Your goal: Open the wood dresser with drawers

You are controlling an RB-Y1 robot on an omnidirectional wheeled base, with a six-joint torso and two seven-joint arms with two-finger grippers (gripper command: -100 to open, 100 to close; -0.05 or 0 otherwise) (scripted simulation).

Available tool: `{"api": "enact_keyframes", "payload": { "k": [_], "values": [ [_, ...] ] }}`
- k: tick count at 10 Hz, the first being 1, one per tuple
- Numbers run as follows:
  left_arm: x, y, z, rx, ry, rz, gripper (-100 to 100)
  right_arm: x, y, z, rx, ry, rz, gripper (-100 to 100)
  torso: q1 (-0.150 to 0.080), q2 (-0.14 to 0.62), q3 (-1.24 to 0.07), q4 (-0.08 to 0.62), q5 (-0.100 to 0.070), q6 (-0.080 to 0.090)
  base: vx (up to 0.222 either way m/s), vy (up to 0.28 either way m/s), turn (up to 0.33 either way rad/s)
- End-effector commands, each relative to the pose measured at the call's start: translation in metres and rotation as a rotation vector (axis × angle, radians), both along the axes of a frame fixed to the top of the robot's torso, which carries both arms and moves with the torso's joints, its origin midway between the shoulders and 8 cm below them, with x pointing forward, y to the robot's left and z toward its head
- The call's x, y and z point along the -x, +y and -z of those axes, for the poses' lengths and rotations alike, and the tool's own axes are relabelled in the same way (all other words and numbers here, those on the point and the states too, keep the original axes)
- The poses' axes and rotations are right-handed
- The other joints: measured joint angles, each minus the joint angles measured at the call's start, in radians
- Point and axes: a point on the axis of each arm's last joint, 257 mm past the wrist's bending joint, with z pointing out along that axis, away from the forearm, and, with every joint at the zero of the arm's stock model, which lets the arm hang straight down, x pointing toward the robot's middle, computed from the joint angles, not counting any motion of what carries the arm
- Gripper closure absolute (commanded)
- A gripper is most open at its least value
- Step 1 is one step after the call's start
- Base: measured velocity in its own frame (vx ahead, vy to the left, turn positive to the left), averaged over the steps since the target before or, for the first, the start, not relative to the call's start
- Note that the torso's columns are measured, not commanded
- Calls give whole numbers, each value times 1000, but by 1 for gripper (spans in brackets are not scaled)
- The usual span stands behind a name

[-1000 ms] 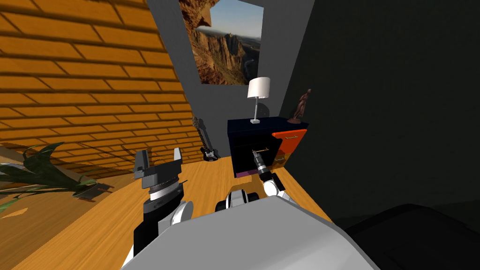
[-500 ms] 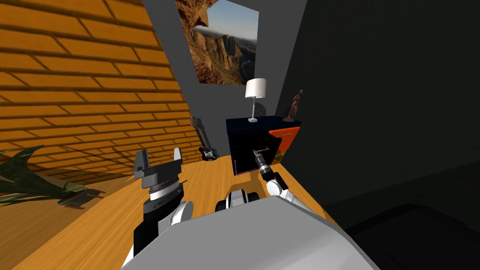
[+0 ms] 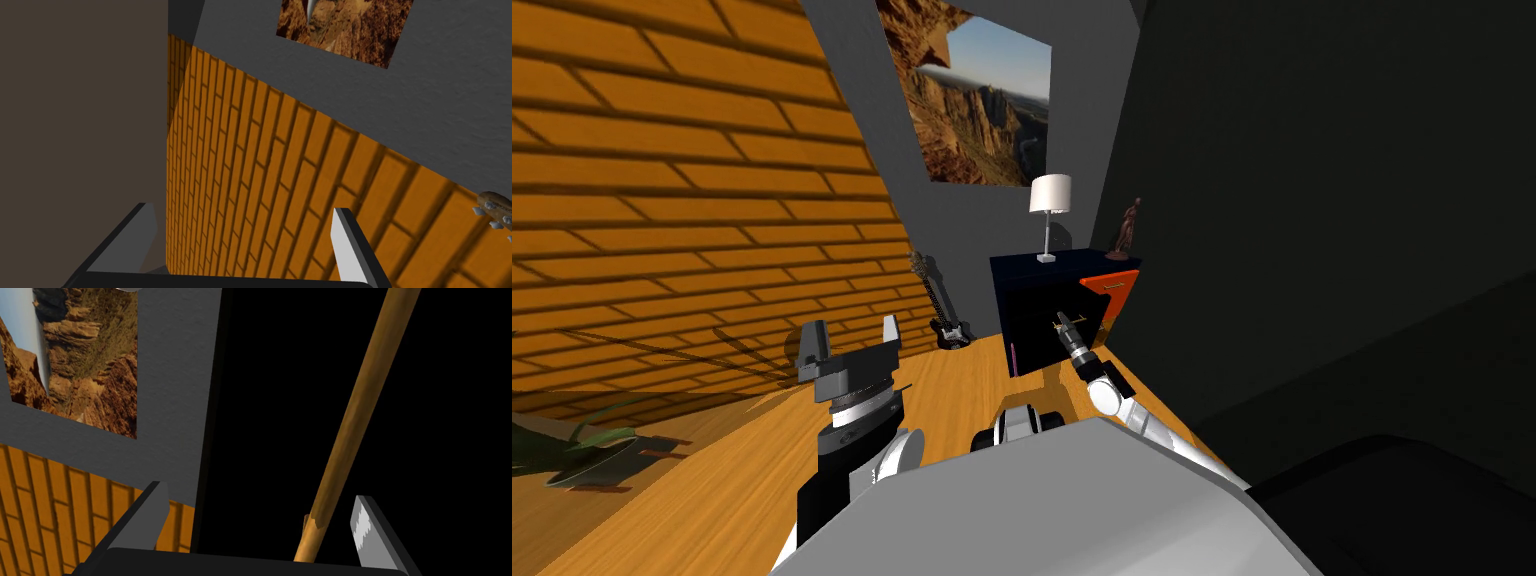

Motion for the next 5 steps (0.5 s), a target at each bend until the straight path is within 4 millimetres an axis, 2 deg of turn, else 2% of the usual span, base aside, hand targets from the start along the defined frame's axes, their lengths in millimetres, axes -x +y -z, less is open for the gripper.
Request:
{"api": "enact_keyframes", "payload": {
  "k": [1, 4, 5],
  "values": [
    [0, 0, 0, 0, 0, 0, 0, -1, -2, -14, 0, 1, -32, -100, -1, 1, 0, 0, 0, 0, 31, 60, -100],
    [0, 0, 0, 0, 0, 0, 0, -1, -3, -32, 2, -1, -72, -100, 1, 2, 1, 2, 1, 0, 19, 57, -102],
    [0, 0, 0, 0, 0, 0, 0, 0, -2, -23, 1, 10, -63, -100, 2, 5, 2, 4, 2, 1, 8, 23, -34]
  ]
}}
